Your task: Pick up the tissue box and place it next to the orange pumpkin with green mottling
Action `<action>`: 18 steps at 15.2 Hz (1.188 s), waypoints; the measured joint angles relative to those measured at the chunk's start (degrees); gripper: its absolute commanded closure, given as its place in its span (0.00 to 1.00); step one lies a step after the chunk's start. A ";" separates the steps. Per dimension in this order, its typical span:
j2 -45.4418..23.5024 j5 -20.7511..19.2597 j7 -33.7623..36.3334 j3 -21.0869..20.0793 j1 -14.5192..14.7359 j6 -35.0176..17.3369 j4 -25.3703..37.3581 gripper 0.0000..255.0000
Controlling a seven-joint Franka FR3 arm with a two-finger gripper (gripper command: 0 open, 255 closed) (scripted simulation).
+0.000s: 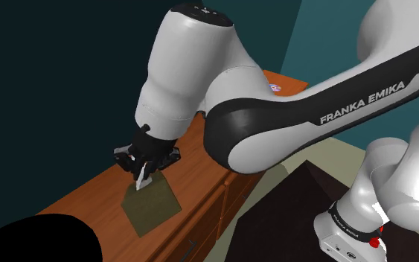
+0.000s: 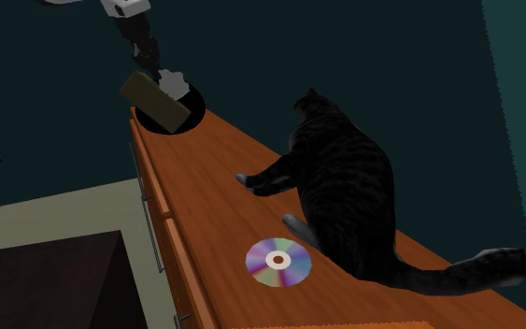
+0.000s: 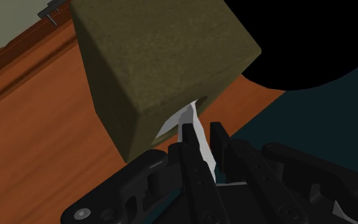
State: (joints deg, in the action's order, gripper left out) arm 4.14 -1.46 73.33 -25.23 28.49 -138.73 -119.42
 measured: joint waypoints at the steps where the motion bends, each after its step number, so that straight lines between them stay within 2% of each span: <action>1: -0.26 -0.13 0.00 0.02 -0.05 -0.61 -0.39 1.00; 11: -3.22 -2.78 2.13 -0.29 -0.12 -8.22 -5.37 1.00; 18: -5.78 -6.08 4.84 -0.37 0.00 -13.24 -7.16 1.00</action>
State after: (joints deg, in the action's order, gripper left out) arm -1.64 -7.54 78.18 -25.59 28.49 -151.96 -126.58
